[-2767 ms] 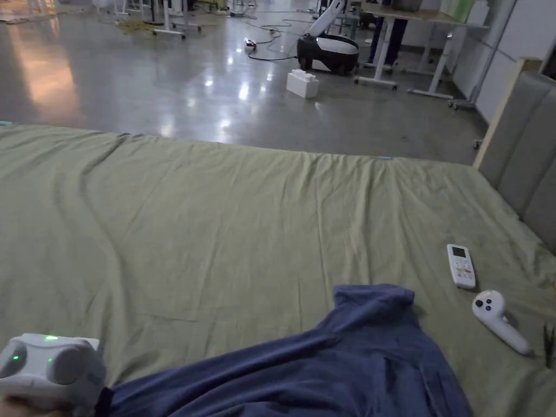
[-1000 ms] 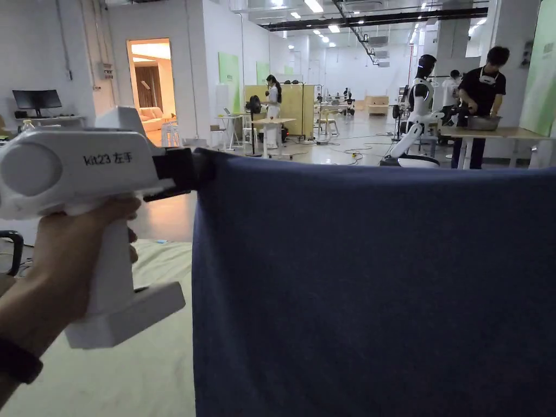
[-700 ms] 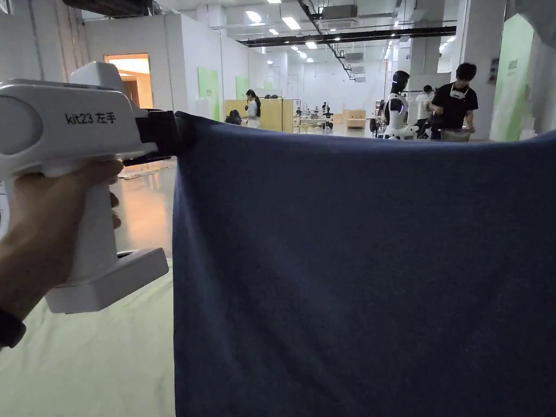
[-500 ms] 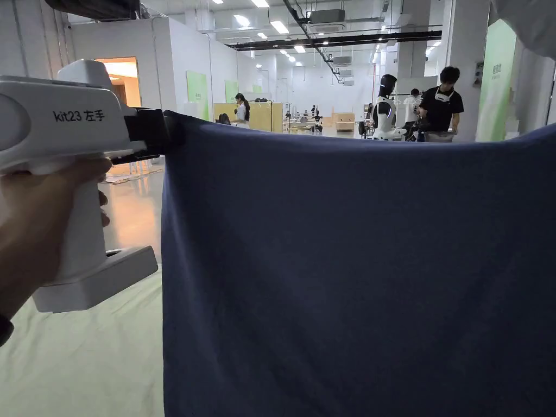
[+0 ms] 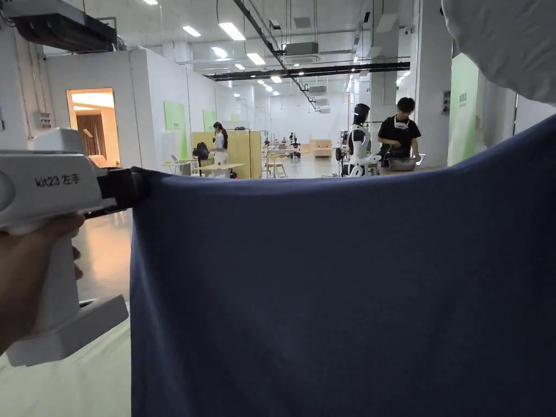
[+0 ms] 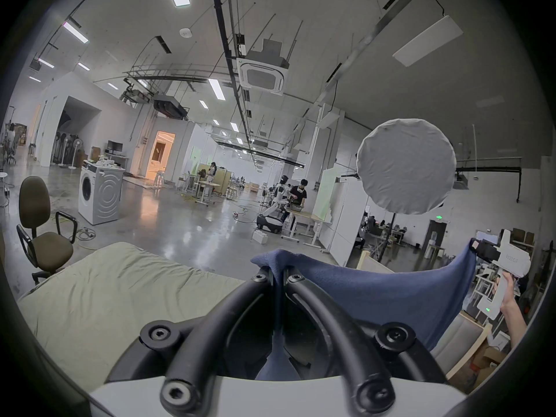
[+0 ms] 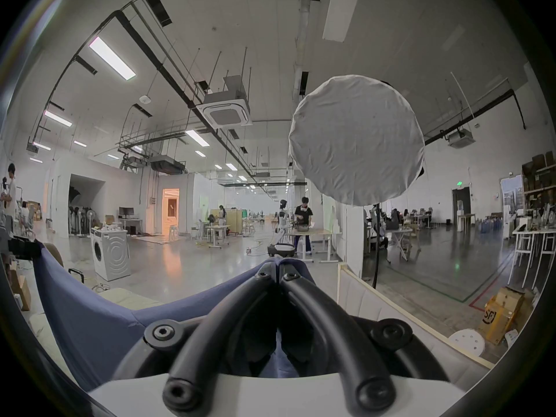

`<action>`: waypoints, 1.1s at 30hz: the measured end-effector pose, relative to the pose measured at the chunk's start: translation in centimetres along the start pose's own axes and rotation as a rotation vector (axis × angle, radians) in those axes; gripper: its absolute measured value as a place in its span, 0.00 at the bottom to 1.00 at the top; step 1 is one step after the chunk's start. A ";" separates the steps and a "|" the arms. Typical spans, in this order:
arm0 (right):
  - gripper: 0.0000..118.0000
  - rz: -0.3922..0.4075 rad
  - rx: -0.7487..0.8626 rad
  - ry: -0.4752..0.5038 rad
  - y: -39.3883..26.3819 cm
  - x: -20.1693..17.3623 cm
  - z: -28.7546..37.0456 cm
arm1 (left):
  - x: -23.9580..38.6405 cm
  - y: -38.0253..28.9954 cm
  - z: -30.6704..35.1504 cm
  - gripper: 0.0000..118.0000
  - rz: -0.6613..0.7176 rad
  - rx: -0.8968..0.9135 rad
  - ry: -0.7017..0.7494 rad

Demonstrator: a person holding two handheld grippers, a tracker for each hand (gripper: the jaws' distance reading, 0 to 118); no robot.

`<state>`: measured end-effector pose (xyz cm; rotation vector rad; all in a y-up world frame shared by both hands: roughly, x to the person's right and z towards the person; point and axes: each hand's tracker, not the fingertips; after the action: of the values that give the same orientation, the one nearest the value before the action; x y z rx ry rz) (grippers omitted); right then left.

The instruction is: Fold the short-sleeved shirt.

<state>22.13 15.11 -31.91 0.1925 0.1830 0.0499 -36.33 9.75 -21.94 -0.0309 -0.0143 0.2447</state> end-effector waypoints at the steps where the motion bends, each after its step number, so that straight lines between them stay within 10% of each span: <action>1: 0.01 0.001 0.002 -0.002 0.2 -0.4 -0.8 | -0.2 0.0 -0.6 0.05 0.003 0.003 0.007; 9: 0.01 0.115 0.011 -0.071 -0.4 -3.2 -7.1 | -1.7 0.8 -7.5 0.05 0.021 0.003 0.046; 33: 0.01 0.072 -0.149 -0.113 -6.6 -5.3 -21.2 | -4.1 -3.4 -23.8 0.05 -0.083 -0.116 0.149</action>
<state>13.19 12.17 -52.67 0.0529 0.0588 0.1232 -39.02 4.82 -45.66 -0.1633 0.1184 0.1577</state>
